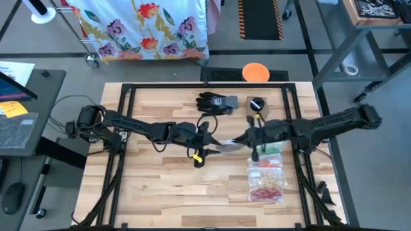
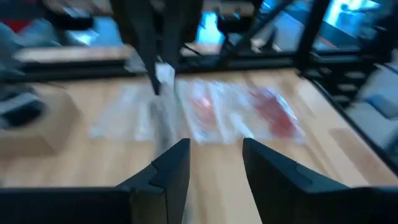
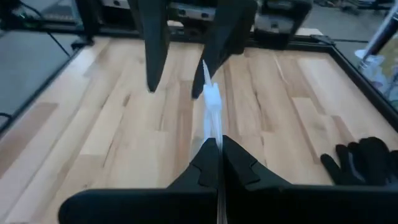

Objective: Sort rubber bands
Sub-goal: Close the transparent zip bag containing the black rubber bands

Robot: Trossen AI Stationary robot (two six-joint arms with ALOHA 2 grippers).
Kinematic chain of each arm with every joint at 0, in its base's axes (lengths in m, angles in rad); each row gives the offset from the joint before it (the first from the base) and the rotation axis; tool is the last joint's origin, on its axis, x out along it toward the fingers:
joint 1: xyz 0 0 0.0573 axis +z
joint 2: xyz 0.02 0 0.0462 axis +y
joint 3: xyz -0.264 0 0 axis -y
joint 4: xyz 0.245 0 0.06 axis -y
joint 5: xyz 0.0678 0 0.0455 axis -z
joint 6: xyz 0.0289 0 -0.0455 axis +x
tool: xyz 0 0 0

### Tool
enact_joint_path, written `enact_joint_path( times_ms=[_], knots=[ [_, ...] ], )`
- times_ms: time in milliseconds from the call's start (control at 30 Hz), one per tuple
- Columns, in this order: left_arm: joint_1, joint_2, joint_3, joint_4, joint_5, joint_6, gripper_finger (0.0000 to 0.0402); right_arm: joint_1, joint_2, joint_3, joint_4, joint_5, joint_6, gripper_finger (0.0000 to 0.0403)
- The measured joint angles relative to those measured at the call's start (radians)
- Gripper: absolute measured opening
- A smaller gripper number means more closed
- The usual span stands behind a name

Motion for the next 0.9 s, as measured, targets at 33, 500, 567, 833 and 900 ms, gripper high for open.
enact_joint_path(
  times_ms=[33,500,567,833,900],
  knots=[
    [-0.002,0.0,0.0,0.02,-0.027,0.005,0.0146,-0.016,-0.022,-0.017,0.004,-0.02,0.005,0.0],
    [0.014,0.0,0.0,0.108,-0.155,0.017,0.0146,-0.063,-0.05,-0.055,0.072,-0.11,0.029,0.0],
    [0.018,0.0,0.0,0.109,-0.154,0.012,0.0146,-0.063,-0.041,-0.055,0.097,-0.11,0.029,0.0],
    [0.021,0.0,0.0,0.107,-0.152,0.007,0.0146,-0.065,-0.015,-0.055,0.136,-0.11,0.031,0.0],
    [0.021,0.0,0.0,0.104,-0.151,0.007,0.0146,-0.065,-0.009,-0.055,0.148,-0.11,0.031,0.0]
  ],
)
